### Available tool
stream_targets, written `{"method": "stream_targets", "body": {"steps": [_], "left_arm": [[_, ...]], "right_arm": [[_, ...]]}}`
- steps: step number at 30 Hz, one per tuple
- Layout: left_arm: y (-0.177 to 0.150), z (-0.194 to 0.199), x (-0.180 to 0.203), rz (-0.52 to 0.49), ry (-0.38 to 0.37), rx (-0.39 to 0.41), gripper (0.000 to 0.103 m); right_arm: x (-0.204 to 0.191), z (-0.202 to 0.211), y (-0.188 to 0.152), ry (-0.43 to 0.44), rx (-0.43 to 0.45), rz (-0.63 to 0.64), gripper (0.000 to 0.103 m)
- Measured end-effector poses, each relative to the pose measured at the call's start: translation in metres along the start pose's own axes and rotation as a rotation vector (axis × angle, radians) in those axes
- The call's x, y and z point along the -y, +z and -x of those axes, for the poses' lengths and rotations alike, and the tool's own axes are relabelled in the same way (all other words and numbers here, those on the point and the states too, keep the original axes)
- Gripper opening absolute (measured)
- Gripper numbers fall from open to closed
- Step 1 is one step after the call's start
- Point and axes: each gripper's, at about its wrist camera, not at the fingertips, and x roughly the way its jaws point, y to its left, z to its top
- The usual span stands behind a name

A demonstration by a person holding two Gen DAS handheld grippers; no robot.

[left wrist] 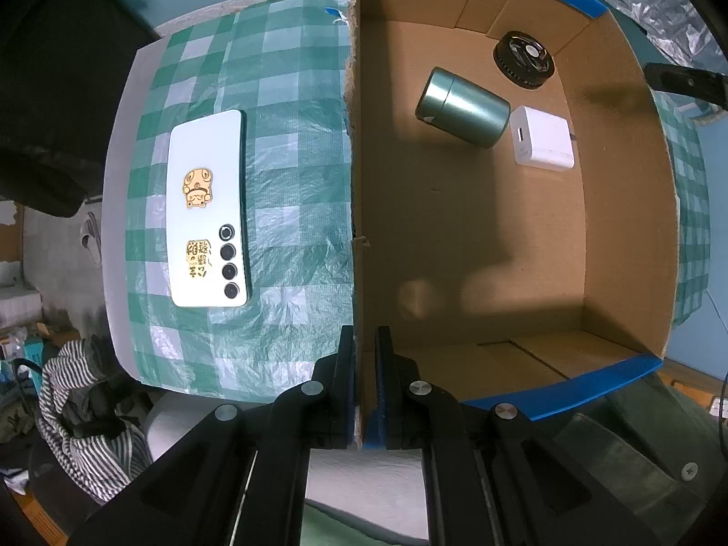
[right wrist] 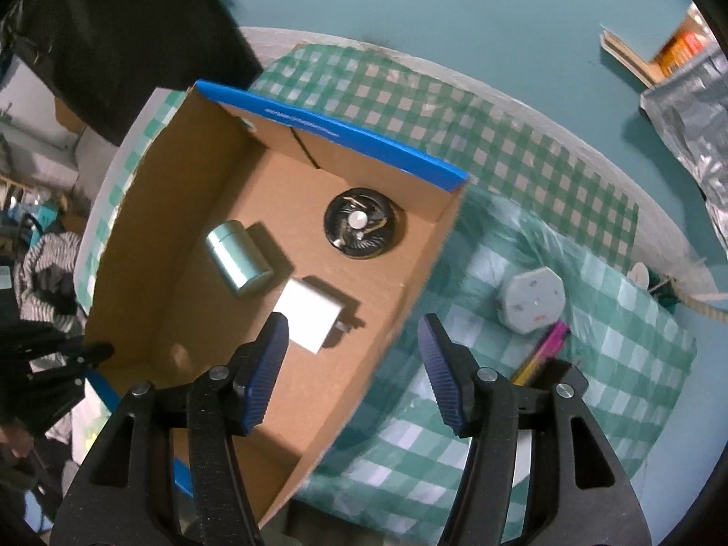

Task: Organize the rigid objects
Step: 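Move the right gripper back over the second white square charger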

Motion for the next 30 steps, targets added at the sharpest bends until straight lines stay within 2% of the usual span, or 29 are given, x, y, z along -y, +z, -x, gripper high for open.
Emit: {"method": "stream_targets", "body": {"steps": [15, 30], "left_arm": [[0.002, 0.002, 0.000, -0.009, 0.001, 0.003, 0.007], [0.001, 0.002, -0.001, -0.011, 0.007, 0.005, 0.007]], "right_arm": [[0.076, 0.022, -0.049, -0.038, 0.003, -0.205, 0.065], [0.143, 0.007, -0.106, -0.097, -0.066, -0.368, 0.066]]}}
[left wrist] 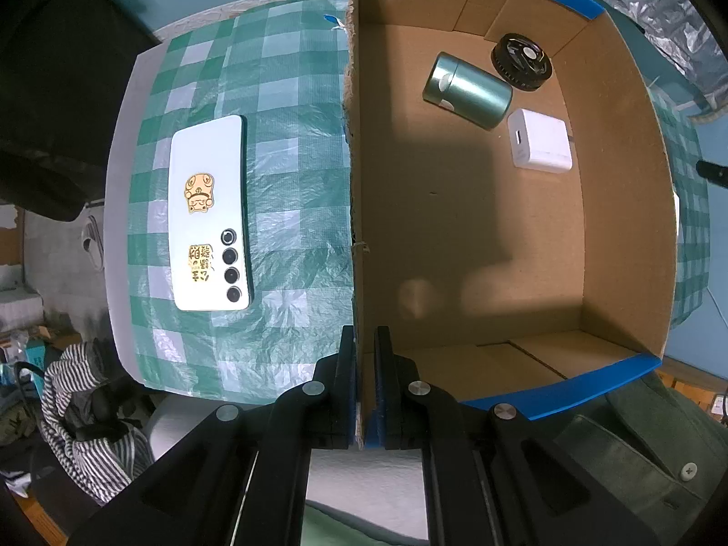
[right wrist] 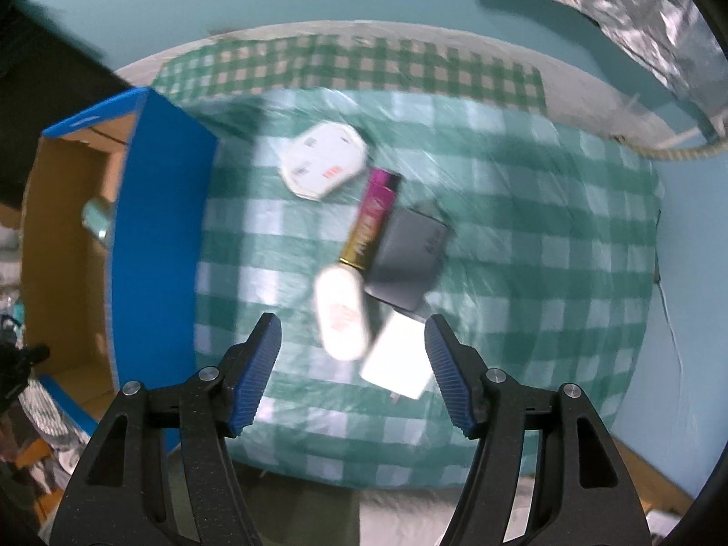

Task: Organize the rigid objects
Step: 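Move the right gripper back over the second white square charger, then close the right gripper on the second white charger and lift it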

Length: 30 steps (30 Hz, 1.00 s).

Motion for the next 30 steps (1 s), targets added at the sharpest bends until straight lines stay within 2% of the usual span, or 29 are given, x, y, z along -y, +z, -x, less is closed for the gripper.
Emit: {"method": "stream_targets", "body": {"steps": [6, 15, 26, 29, 30], "left_arm": [[0.000, 0.000, 0.000, 0.000, 0.000, 0.000, 0.007], [0.000, 0.000, -0.004, 0.013, -0.012, -0.005, 0.007], [0.002, -0.001, -0.009, 0.044, -0.012, -0.013, 0.007], [0.003, 0.000, -0.009, 0.042, -0.015, -0.009, 0.007], [0.003, 0.000, -0.009, 0.040, -0.017, -0.004, 0.007]], "right_arm": [[0.024, -0.026, -0.004, -0.019, -0.041, -0.083, 0.070], [0.054, -0.066, -0.008, 0.035, -0.103, -0.235, 0.070], [0.058, -0.076, -0.011, 0.015, -0.102, -0.264, 0.070], [0.061, -0.080, -0.014, 0.006, -0.120, -0.256, 0.064], [0.061, -0.082, -0.016, 0.020, -0.126, -0.251, 0.059]]}}
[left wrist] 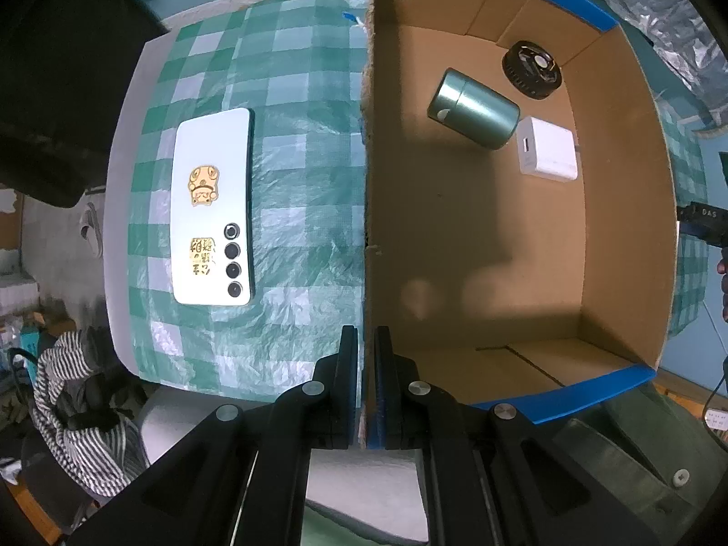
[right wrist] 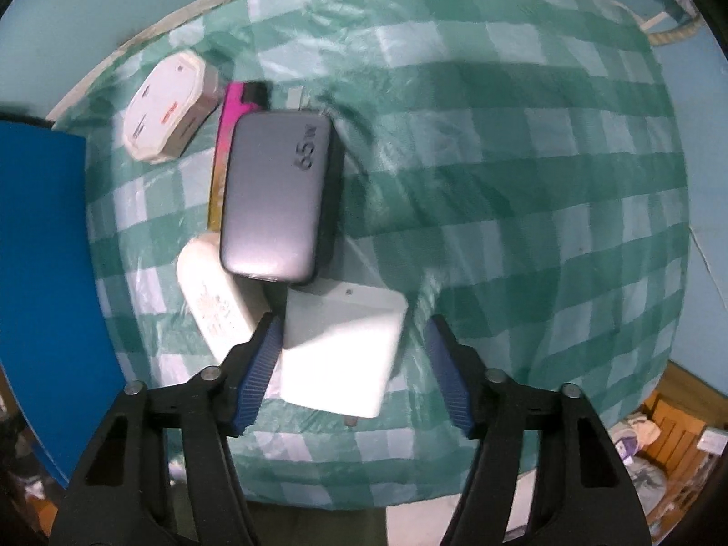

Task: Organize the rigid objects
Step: 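Close the right gripper on the second white charger and lift it, then carry the second white charger into the box and open the right gripper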

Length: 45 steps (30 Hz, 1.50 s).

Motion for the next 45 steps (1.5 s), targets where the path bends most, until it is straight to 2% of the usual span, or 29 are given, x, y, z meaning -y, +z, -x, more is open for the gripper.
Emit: {"method": "stream_targets", "body": {"steps": [1, 7, 19, 35, 45], "left_arm": [[0.000, 0.001, 0.000, -0.001, 0.000, 0.006, 0.007], [0.000, 0.002, 0.002, -0.002, 0.012, 0.018, 0.007], [-0.001, 0.005, 0.006, -0.015, 0.012, 0.024, 0.007], [-0.002, 0.003, 0.006, -0.017, 0.014, 0.021, 0.007], [-0.002, 0.003, 0.005, -0.018, 0.018, 0.020, 0.007]], "right_arm": [[0.002, -0.001, -0.002, 0.006, -0.007, 0.009, 0.053], [-0.011, -0.008, -0.007, -0.093, -0.008, 0.141, 0.053], [-0.014, -0.028, -0.016, -0.086, 0.007, 0.163, 0.052], [-0.036, 0.019, -0.040, -0.078, 0.059, 0.235, 0.052], [-0.065, 0.060, -0.036, -0.037, 0.103, 0.298, 0.052]]}}
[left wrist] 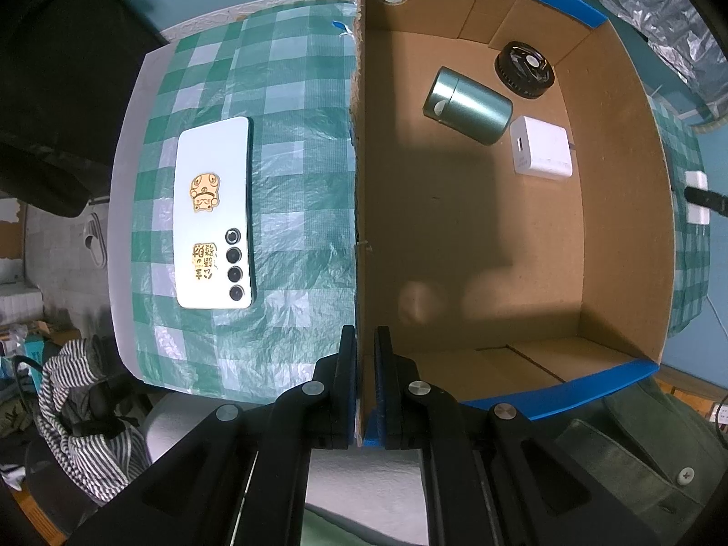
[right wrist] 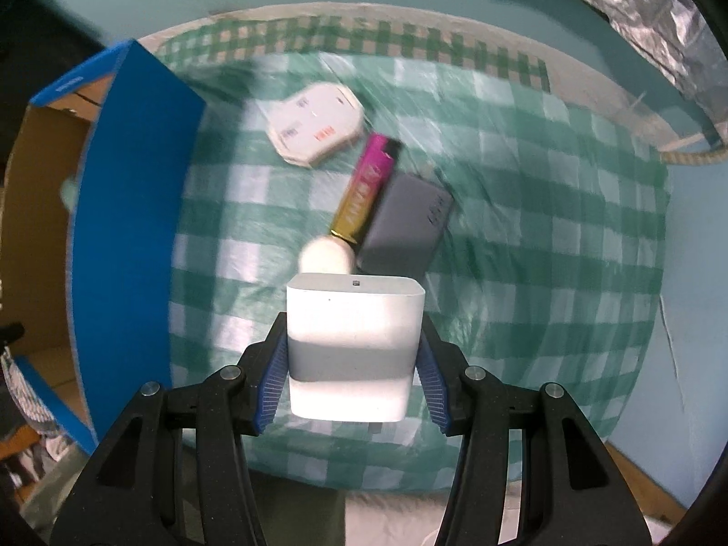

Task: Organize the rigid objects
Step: 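Carry the second white charger into the box and open the right gripper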

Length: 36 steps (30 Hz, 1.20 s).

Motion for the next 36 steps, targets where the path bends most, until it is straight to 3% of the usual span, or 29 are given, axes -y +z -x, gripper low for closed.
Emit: {"method": "stream_targets", "body": {"steps": [9, 19, 36], "left_arm": [[-0.002, 0.001, 0.000, -0.005, 0.003, -0.002, 0.007], [-0.003, 0.001, 0.001, -0.003, 0.003, -0.002, 0.007], [-0.004, 0.001, 0.003, -0.008, 0.002, 0.000, 0.007]], "right_arm": [[-0.033, 0.033, 0.041, 0.032, 0.053, 0.105, 0.052], [-0.100, 0.054, 0.065, 0.063, 0.100, 0.251, 0.052], [-0.188, 0.031, 0.077, 0.064, 0.052, 0.451, 0.052]]}}
